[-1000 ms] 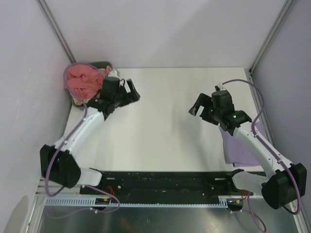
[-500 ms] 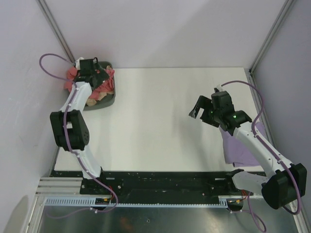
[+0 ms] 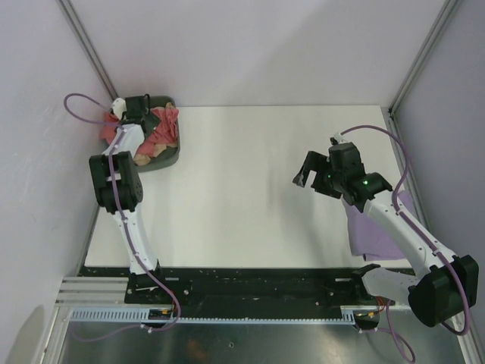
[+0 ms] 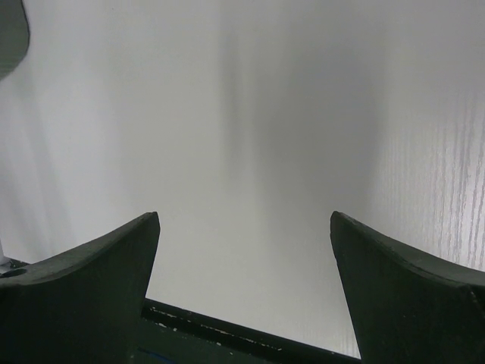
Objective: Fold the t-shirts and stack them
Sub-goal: Grab crumpled tshirt from bin with the left arm
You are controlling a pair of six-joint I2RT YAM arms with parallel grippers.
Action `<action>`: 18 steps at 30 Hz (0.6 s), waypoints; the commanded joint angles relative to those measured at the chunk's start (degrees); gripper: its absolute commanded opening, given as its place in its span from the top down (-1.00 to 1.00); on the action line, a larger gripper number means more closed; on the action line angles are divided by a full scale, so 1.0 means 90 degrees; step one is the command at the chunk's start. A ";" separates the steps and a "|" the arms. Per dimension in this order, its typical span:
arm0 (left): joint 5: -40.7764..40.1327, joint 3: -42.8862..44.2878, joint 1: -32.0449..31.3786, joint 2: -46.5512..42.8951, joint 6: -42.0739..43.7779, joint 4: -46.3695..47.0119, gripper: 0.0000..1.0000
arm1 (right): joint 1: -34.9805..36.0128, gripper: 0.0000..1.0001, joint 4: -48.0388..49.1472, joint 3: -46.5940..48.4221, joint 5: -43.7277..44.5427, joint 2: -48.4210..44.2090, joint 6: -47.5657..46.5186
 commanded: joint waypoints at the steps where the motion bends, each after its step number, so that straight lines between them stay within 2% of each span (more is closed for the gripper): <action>1: -0.0118 0.0706 0.0114 0.0498 -0.0232 0.0363 -0.85 | 0.0061 -0.99 0.0098 0.0110 -0.0100 0.0043 -0.0176; 3: -0.0041 0.0898 0.0128 0.0644 -0.0191 0.0376 -0.68 | 0.0068 -0.99 0.0143 0.0067 -0.0109 0.0088 -0.0168; 5: 0.0003 0.1026 0.0133 0.0681 -0.0141 0.0411 -0.38 | 0.0077 -0.99 0.0169 0.0034 -0.0119 0.0133 -0.0151; 10: 0.0271 0.0995 0.0130 0.0357 0.0024 0.0557 0.74 | 0.0111 -0.98 0.0314 -0.0059 -0.0134 0.0199 -0.0094; 11: 0.0335 0.0860 0.0118 0.0178 0.0050 0.0626 0.87 | 0.0117 -0.98 0.0337 -0.0068 -0.0138 0.0211 -0.0089; 14: 0.0428 0.0364 0.0061 -0.0452 0.0191 0.0943 0.98 | 0.0126 -0.98 0.0388 -0.0076 -0.0154 0.0238 -0.0090; 18: 0.0617 -0.0216 0.0040 -0.1189 0.0447 0.1376 0.96 | 0.0149 -0.98 0.0418 -0.0077 -0.0156 0.0255 -0.0130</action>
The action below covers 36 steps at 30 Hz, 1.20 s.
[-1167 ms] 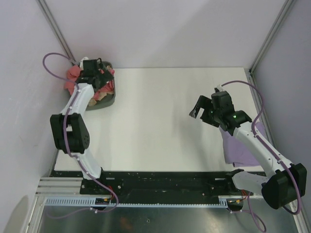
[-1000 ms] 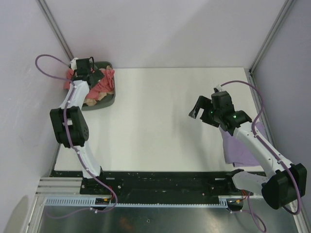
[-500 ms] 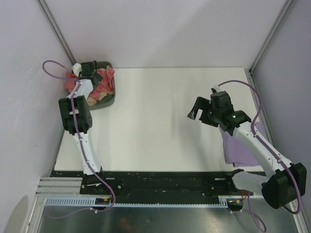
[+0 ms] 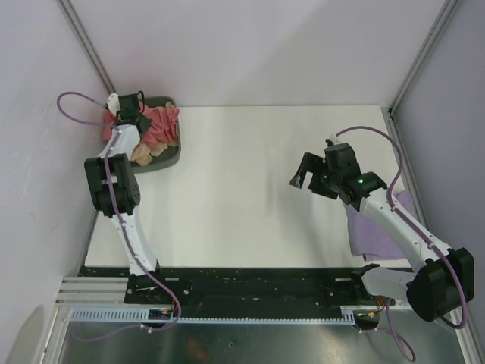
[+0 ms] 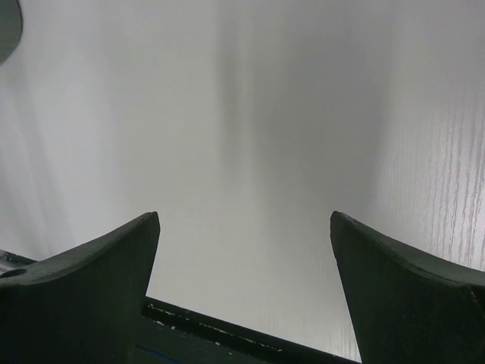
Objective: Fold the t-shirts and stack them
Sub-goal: Grab crumpled tshirt from bin with the left arm, then move the tshirt to the center of the board
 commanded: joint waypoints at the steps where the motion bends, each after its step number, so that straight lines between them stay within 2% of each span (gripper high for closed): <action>1: 0.0256 -0.0378 -0.0068 -0.1378 0.0395 0.0946 0.94 | 0.0073 -0.98 0.0231 0.0012 -0.0027 0.0030 -0.0109; 7: 0.0586 -0.1085 -0.0168 -0.2202 0.0768 0.1481 0.95 | 0.0141 -0.98 0.0191 0.0012 0.0055 0.0065 -0.0102; 12: 0.0917 -0.1639 -0.0297 -0.2947 0.1015 0.2328 0.99 | 0.0179 -0.98 0.0246 0.0012 0.0067 0.0137 -0.0108; 19: 0.1688 -0.1639 -0.0799 -0.3874 0.1337 0.2827 1.00 | 0.0178 -0.98 0.0365 0.0012 0.0213 0.0124 -0.0116; 26: 0.2091 -0.2100 -0.2304 -0.4890 0.1281 0.2842 1.00 | 0.0053 -0.97 0.0398 0.0052 0.0473 -0.0221 0.0075; 32: 0.1876 -0.3708 -0.3979 -0.5703 0.0744 0.2841 0.98 | 0.0026 -0.96 0.0223 0.0073 0.0887 -0.0511 0.0239; 33: 0.1836 -0.4025 -0.4173 -0.5790 0.0592 0.2841 0.95 | 0.0030 -0.96 0.0193 0.0072 0.0929 -0.0521 0.0245; 34: 0.1817 -0.4325 -0.4313 -0.5833 0.0437 0.2788 0.82 | 0.0033 -0.96 0.0164 0.0071 0.0965 -0.0512 0.0248; 35: 0.1802 -0.4602 -0.4398 -0.5830 0.0302 0.2702 0.54 | 0.0039 -0.96 0.0149 0.0071 0.0982 -0.0473 0.0244; 36: 0.1790 -0.4784 -0.4426 -0.5795 0.0190 0.2528 0.12 | 0.0051 -0.97 0.0142 0.0076 0.0986 -0.0415 0.0233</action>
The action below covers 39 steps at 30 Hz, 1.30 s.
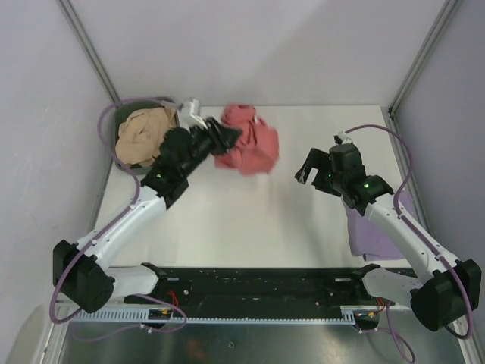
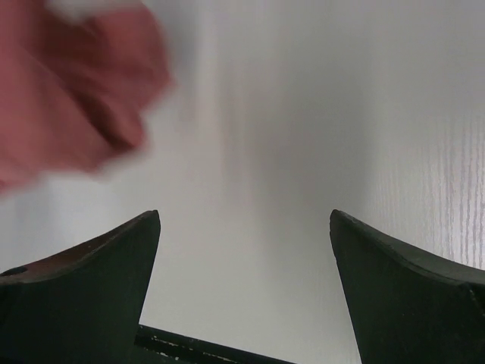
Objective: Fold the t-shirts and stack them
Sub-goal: Move the tshirt to the center of the board, then flatten out the tshirt
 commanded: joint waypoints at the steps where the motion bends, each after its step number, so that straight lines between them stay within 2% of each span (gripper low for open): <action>1: -0.0203 -0.0810 -0.0170 0.0059 -0.0612 -0.0470 -0.28 | 0.0024 -0.97 -0.0020 0.0086 0.0284 0.0056 0.0050; 2: -0.0121 -0.0831 -0.0089 0.0156 -0.0603 -0.0731 -0.56 | 0.0037 -0.97 -0.0027 0.0087 0.0258 0.0122 0.0040; 3: 0.0062 -0.0842 0.0044 0.0229 -0.0565 -0.1037 -0.74 | 0.0053 -0.96 -0.0045 0.0082 0.0245 0.0185 0.0035; 6: 0.0401 -0.1076 0.0406 0.0116 -0.0492 -0.1561 -0.90 | 0.0243 -0.96 -0.0192 0.0079 0.0343 0.0345 0.0022; 8: 0.0404 -0.1323 0.0483 -0.0128 -0.0435 -0.1810 -0.89 | 0.0493 -0.96 -0.0310 0.0078 0.0565 0.0464 0.0028; 12: 0.0390 -0.2090 0.0507 -0.0613 -0.0497 -0.2136 -0.72 | 0.1172 -0.94 -0.0309 0.0042 0.0865 0.0733 0.0116; 18: 0.0458 -0.3011 0.0500 -0.1035 -0.0795 -0.2202 -0.57 | 0.2185 -0.81 0.0309 0.0048 0.0964 0.1379 0.0128; 26: 0.0421 -0.3444 0.0422 -0.1171 -0.1076 -0.2199 -0.51 | 0.2731 -0.66 0.0645 0.0313 0.1139 0.2282 -0.0097; 39: 0.0427 -0.3780 0.0419 -0.1395 -0.1259 -0.2205 -0.49 | 0.3871 -0.54 -0.0029 0.1757 0.2050 0.4249 -0.0392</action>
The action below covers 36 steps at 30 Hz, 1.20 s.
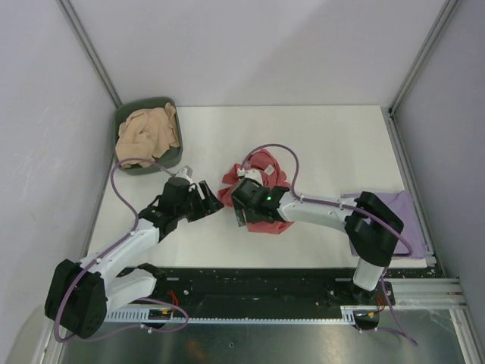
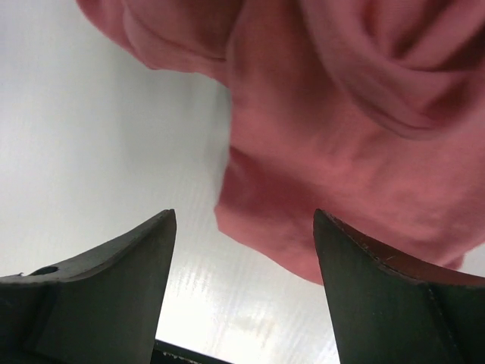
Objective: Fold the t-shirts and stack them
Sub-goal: Flatten out the tshirt
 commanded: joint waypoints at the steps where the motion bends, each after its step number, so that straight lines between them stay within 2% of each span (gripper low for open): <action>1: 0.0047 -0.0119 -0.0032 -0.0231 -0.0161 0.0103 -0.49 | 0.0205 -0.53 -0.0340 0.0510 0.0481 0.0555 -0.0124; 6: 0.0082 -0.0181 -0.0031 -0.0260 -0.0170 0.0109 -0.49 | 0.0209 -0.35 -0.0595 0.0731 0.0642 0.1064 -0.0136; 8: 0.0099 -0.0197 -0.0035 -0.0228 -0.0156 0.0107 -0.49 | 0.0175 -0.22 -0.0657 0.0787 0.0671 0.1166 -0.0162; 10: 0.0113 -0.0209 -0.0032 -0.0188 -0.0140 0.0111 -0.49 | 0.0104 0.12 -0.0812 0.0885 0.0797 0.1172 -0.0149; 13: 0.0194 -0.0212 -0.0031 -0.0079 -0.0095 0.0168 -0.48 | -0.0050 0.80 -0.1174 0.1124 0.1106 0.0931 -0.0137; 15: 0.0298 -0.0195 -0.0053 0.0054 -0.0064 0.0256 -0.47 | -0.0153 0.95 -0.1409 0.1313 0.1311 0.0571 -0.0150; 21: 0.0381 0.0158 -0.0576 0.0695 -0.0042 0.0548 -0.43 | -0.0559 1.00 -0.1778 0.1925 0.1663 -0.1134 -0.0300; 26: 0.0376 0.0473 -0.1022 0.1301 -0.0175 0.0863 -0.41 | -0.1369 1.00 -0.1784 0.2032 0.1682 -0.2337 -0.0367; 30: 0.0390 0.0736 -0.1272 0.1796 -0.0228 0.1107 -0.39 | -0.2098 1.00 -0.1851 0.1962 0.1262 -0.2619 -0.0418; 36: 0.0420 0.0974 -0.1498 0.2356 -0.0382 0.1531 -0.31 | -0.2419 1.00 -0.1881 0.1768 0.1006 -0.2689 -0.0380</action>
